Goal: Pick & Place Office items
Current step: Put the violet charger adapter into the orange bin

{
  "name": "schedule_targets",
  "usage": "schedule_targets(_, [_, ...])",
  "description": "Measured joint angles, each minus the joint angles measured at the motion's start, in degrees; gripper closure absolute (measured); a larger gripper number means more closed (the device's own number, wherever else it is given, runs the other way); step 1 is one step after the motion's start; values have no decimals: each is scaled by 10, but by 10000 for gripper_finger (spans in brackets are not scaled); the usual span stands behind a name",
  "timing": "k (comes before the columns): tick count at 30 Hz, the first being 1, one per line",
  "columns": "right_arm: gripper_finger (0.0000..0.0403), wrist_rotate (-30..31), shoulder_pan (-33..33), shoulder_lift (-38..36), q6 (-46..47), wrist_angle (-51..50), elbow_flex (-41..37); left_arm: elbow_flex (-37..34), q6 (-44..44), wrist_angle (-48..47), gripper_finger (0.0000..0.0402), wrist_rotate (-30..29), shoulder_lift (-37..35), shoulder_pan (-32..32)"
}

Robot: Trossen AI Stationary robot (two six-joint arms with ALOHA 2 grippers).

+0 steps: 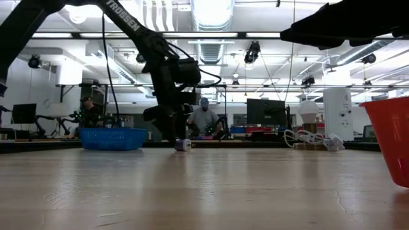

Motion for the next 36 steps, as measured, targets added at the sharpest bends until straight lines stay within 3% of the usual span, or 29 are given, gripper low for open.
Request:
schedule_targets(14, [168,1,0,0,0,0,0,-1,2,16,125,9,0,4])
schedule_targets(30, [168,5,0,0,0,0,0,1,4,18,132,11,27,5])
schedule_targets(36, [168,5,0,0,0,0,0,1,4,23,156,8,27,5])
